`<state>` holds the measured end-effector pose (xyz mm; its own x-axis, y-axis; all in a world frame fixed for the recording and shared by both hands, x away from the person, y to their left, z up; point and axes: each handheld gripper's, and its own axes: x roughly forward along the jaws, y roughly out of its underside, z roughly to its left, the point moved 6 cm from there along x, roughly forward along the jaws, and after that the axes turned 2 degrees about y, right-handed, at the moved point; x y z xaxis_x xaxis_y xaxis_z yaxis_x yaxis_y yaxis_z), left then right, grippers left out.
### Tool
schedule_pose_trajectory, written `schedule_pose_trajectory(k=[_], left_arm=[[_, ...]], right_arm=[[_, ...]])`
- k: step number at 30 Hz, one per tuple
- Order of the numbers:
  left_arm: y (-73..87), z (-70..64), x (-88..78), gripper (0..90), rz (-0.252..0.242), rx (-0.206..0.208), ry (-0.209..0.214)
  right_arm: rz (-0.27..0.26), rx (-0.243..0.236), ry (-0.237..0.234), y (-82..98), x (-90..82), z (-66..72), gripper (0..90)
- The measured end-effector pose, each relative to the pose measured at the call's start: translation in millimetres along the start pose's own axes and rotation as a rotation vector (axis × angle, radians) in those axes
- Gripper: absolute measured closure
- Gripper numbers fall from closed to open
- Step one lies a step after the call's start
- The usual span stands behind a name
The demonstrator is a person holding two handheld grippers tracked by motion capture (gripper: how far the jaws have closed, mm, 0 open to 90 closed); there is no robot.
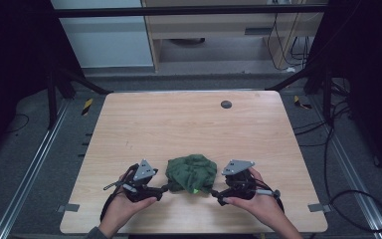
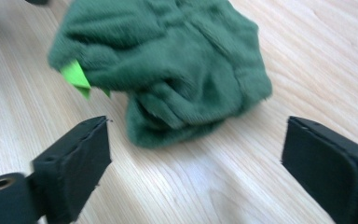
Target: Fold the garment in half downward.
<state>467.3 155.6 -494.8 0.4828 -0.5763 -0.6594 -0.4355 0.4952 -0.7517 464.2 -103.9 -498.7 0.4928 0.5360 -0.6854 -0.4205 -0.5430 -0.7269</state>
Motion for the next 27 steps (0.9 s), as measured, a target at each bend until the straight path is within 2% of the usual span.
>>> schedule_pose_trajectory(k=[1, 6, 15, 27], left_arm=[[0.0, 0.0, 0.0, 14.4, 0.0, 0.0, 0.0], [3.2, 7.8, -6.7, 10.5, 0.012, -0.013, 0.002], [19.9, 26.9, -15.2, 7.9, 0.046, -0.024, -0.005], [43.8, 54.4, -26.2, 7.5, 0.095, -0.059, -0.058]], right_arm=[[0.0, 0.0, 0.0, 0.0, 0.0, 0.0, 6.9], [0.008, 0.021, 0.023, 8.4, -6.1, -12.1, 6.4], [0.027, 0.063, 0.05, 23.6, -17.1, -33.0, 6.4], [0.087, 0.104, 0.09, 49.7, -25.4, -58.3, 6.0]])
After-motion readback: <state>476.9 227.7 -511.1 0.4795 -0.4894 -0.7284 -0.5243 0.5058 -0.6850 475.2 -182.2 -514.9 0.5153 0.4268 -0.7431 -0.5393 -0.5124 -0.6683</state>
